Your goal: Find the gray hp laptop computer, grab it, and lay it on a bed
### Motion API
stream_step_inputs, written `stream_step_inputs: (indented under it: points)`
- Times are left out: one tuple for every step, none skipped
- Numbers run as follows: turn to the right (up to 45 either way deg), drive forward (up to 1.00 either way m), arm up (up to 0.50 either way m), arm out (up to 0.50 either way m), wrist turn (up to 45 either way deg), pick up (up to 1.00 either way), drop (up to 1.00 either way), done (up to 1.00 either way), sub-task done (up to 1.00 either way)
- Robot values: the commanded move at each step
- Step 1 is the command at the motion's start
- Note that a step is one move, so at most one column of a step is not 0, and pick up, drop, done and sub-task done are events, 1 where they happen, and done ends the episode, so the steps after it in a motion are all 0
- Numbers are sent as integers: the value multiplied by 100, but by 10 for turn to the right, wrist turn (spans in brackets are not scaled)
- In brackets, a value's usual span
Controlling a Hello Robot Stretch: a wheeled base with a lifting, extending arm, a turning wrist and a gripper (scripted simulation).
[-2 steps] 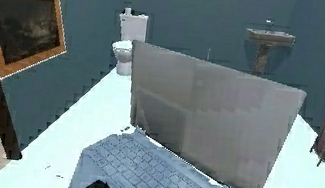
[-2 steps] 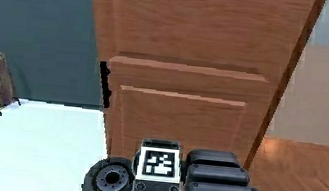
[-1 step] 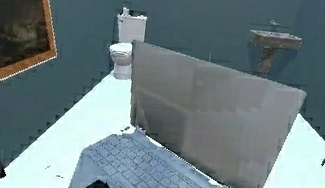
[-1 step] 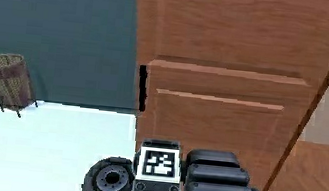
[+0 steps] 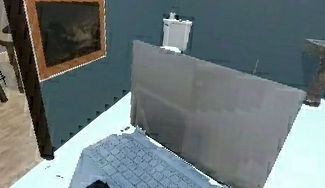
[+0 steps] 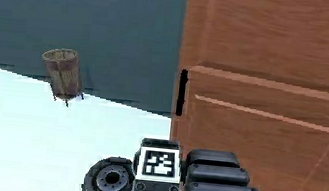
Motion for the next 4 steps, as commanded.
stream_step_inputs:
  points:
    - [0,50,0,0,0,0,0,0,0]
    - [-180,0,0,0,0,0,0,0,0]
    - [0,55,0,0,0,0,0,0,0]
    - [-450,0,0,0,0,0,0,0,0]
